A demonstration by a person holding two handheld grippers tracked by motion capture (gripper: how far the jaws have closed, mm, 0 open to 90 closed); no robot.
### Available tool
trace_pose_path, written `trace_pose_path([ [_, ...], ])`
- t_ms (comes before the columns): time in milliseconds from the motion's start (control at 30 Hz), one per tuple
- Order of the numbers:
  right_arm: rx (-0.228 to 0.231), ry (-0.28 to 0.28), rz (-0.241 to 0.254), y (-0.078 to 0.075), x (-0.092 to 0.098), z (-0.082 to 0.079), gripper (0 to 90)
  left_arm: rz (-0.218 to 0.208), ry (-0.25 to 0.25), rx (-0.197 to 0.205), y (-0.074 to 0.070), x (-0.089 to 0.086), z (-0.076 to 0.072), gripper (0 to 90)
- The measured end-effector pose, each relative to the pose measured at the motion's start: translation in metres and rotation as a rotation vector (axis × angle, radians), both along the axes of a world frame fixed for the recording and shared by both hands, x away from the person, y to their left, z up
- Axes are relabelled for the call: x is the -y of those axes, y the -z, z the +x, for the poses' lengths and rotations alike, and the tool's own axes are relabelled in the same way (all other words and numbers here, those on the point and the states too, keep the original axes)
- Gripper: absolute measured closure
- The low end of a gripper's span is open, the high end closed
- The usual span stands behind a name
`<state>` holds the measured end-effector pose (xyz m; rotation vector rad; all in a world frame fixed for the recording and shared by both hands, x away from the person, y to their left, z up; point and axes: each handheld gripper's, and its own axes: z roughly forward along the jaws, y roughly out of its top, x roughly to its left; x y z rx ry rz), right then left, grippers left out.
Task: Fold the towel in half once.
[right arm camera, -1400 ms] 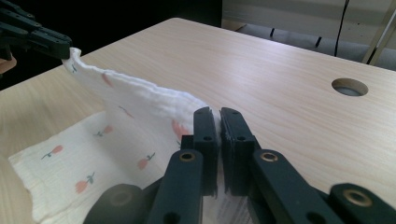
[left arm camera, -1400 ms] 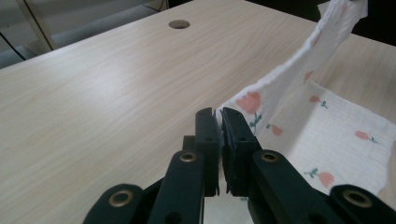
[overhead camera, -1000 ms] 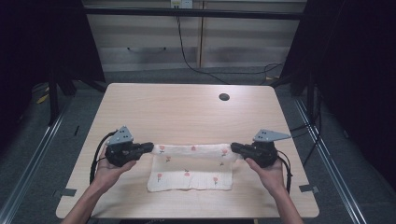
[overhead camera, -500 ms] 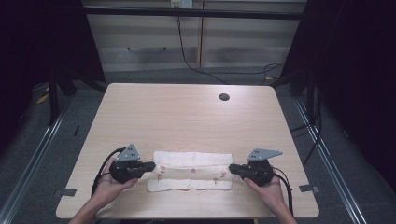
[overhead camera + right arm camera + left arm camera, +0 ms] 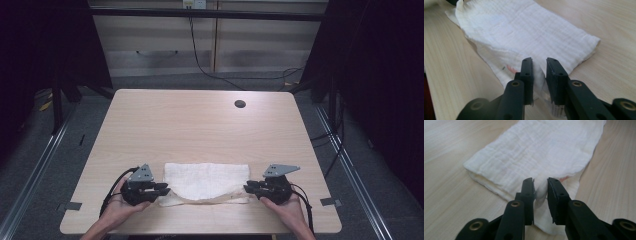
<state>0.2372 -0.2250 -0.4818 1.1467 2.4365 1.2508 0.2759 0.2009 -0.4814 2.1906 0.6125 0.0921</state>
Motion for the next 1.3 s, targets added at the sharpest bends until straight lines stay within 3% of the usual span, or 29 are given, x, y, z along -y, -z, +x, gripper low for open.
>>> trace_pose_path([
  [133, 0.031, 0.003, 0.032, -0.011, 0.002, -0.002, 70.6, -0.058, -0.036, -0.020, -0.005, -0.009, 0.007, 66.7],
  [300, 0.039, 0.005, 0.039, -0.013, 0.002, 0.002, 70.7, -0.073, -0.063, 0.000, -0.011, -0.011, 0.011, 64.2],
  [367, 0.035, 0.010, 0.038, -0.013, 0.002, 0.004, 72.9, -0.051, -0.064, 0.013, -0.011, -0.007, 0.014, 65.2],
  [467, 0.031, 0.020, 0.027, -0.015, 0.001, 0.013, 74.6, -0.019, -0.064, -0.006, -0.008, 0.004, 0.027, 66.0],
  [667, 0.027, 0.024, 0.005, -0.020, 0.000, 0.046, 78.1, 0.028, -0.074, -0.010, -0.001, 0.024, 0.050, 69.8],
  [800, 0.010, 0.046, -0.024, -0.012, -0.002, 0.068, 77.4, 0.057, -0.099, -0.016, 0.011, 0.027, 0.057, 71.4],
  [867, 0.003, 0.069, -0.009, -0.005, 0.000, 0.075, 76.5, 0.078, -0.110, -0.011, 0.018, 0.027, 0.056, 71.6],
  [900, -0.008, 0.076, -0.007, -0.002, 0.002, 0.079, 75.3, 0.060, -0.113, -0.002, 0.020, 0.025, 0.055, 72.0],
  [933, -0.014, 0.082, -0.032, 0.000, 0.002, 0.081, 74.4, 0.060, -0.112, -0.002, 0.020, 0.024, 0.055, 72.3],
  [1000, -0.019, 0.087, -0.017, 0.003, 0.004, 0.083, 72.6, 0.066, -0.113, 0.005, 0.020, 0.024, 0.054, 72.3],
  [1067, -0.031, 0.087, -0.035, 0.007, 0.003, 0.085, 70.5, 0.061, -0.109, 0.011, 0.020, 0.024, 0.054, 72.2],
  [1300, -0.057, 0.053, -0.067, 0.017, -0.002, 0.086, 65.9, 0.050, -0.110, 0.005, 0.021, 0.021, 0.054, 72.2],
])
